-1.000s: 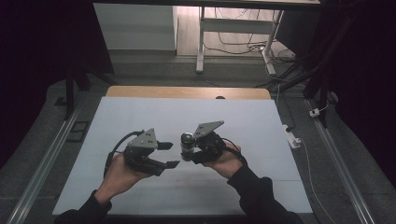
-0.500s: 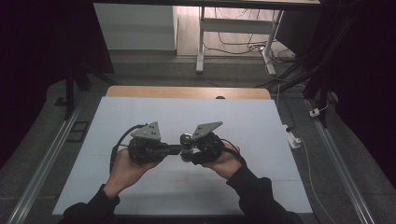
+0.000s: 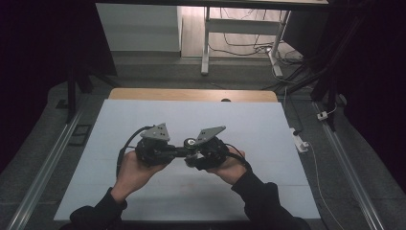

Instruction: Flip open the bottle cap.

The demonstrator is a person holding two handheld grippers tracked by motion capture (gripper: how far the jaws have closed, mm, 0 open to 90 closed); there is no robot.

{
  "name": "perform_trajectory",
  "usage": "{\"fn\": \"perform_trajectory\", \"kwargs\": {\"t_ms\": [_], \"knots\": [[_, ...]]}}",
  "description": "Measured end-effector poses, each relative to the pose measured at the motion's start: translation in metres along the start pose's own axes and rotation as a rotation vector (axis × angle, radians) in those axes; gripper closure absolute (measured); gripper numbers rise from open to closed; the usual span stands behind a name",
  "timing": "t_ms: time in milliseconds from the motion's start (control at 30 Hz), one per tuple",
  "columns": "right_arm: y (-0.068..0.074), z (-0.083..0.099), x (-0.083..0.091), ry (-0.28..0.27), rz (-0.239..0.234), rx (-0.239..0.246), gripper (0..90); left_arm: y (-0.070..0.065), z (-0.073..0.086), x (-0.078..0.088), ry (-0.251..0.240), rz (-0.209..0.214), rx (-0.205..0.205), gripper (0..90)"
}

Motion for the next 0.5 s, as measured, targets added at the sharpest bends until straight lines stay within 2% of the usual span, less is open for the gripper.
{"fn": "perform_trajectory", "kwargs": {"t_ms": [500], "knots": [[0.0023, 0.0006, -0.005, 0.011, -0.025, 0.001, 53.2, 0.0064, -0.004, 0.0084, -0.023, -0.013, 0.018, 89.2]]}}
Point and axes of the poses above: each handheld gripper's, and its own axes: x roughly backward along the jaws, z roughly out of its underside, y roughly to its left, the point moved 3 cm from there along -x, roughly forward along the jaws, and after that the axes turned 13 degrees about y, right-handed, at the moved point
